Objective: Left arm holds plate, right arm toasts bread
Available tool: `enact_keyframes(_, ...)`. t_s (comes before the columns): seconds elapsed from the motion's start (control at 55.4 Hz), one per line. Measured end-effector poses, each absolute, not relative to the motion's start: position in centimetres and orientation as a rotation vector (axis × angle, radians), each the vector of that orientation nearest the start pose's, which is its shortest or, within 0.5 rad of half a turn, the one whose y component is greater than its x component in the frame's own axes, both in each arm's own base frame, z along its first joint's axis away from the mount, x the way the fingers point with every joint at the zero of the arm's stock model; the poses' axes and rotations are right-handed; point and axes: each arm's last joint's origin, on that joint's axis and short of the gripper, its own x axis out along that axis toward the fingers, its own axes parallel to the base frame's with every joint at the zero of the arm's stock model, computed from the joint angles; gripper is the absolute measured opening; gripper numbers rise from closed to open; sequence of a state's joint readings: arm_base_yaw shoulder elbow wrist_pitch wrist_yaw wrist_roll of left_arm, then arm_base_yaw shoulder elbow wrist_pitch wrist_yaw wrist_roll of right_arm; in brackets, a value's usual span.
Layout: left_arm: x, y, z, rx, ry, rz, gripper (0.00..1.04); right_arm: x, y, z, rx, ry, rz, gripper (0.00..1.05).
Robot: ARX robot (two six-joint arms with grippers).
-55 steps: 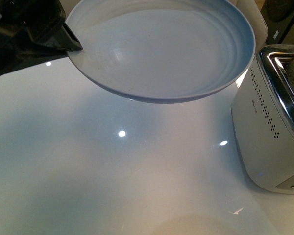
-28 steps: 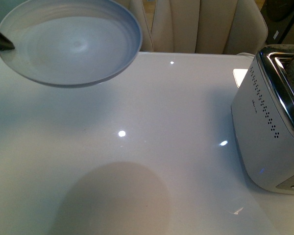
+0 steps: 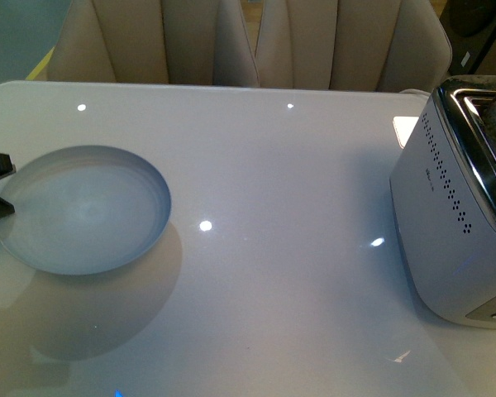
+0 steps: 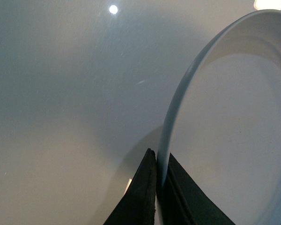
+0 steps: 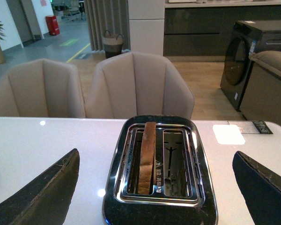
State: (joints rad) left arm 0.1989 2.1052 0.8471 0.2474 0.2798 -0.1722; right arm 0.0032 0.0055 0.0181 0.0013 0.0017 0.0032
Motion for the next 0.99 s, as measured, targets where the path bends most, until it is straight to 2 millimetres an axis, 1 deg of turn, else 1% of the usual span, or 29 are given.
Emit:
enact_keyframes(0.054,33.2,6.2,2.9,-0.406,0.997,0.006,0.03,9.7,0.0,16.9,0.003,-0.014,0.002,0.96)
enact_keyframes(0.162,33.9,7.1,1.7,-0.417,0.999,0.009,0.03,9.7,0.0,16.9,0.003,-0.014,0.002,0.96)
enact_keyframes(0.379,34.8,7.8,0.3,-0.424,0.995,-0.019,0.03,9.7,0.0,16.9,0.003,-0.014,0.002,0.96)
enact_keyframes(0.559,34.9,8.5,-0.8,-0.413,1.010,-0.024,0.03,9.7,0.0,16.9,0.003,-0.014,0.002,0.96)
enact_keyframes(0.83,34.6,9.2,-1.7,-0.419,1.010,-0.021,0.03,9.7,0.0,16.9,0.003,-0.014,0.002,0.96)
enact_keyframes(0.993,34.6,9.3,-2.0,-0.420,1.010,-0.018,0.04,9.7,0.0,16.9,0.003,-0.014,0.002,0.96)
